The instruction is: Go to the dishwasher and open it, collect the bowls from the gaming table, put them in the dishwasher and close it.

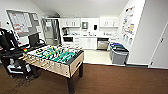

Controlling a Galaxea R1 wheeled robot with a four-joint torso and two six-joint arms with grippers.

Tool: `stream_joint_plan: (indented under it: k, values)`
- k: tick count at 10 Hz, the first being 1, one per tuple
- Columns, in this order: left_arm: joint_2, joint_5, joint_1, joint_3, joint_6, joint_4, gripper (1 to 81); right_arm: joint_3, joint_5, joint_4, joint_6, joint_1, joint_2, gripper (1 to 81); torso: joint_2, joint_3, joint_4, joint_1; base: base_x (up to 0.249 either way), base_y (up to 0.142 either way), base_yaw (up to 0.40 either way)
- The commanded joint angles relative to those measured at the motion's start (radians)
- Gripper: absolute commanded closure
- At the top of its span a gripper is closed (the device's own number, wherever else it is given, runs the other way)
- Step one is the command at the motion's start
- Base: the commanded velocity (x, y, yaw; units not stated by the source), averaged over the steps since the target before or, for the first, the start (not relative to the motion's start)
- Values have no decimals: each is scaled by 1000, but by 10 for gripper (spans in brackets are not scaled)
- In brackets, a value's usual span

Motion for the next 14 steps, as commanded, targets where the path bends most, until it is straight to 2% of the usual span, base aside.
stream_joint_plan:
  k: [1, 4, 14]
  values:
    - [-12, 49, -35, -4, 8, 6, 811, 7, -49, -15, -3, 36, -14, 811, 0, 0, 0, 0, 160, -80, 0]
    - [-15, 49, -30, -4, 8, 1, 811, 4, -50, -15, -4, 42, -10, 811, 0, 0, 0, 0, 160, -75, 0]
    - [-9, 49, -32, -6, 8, 9, 811, -4, -49, -15, -3, 38, -9, 811, 0, 0, 0, 0, 160, 0, 0]
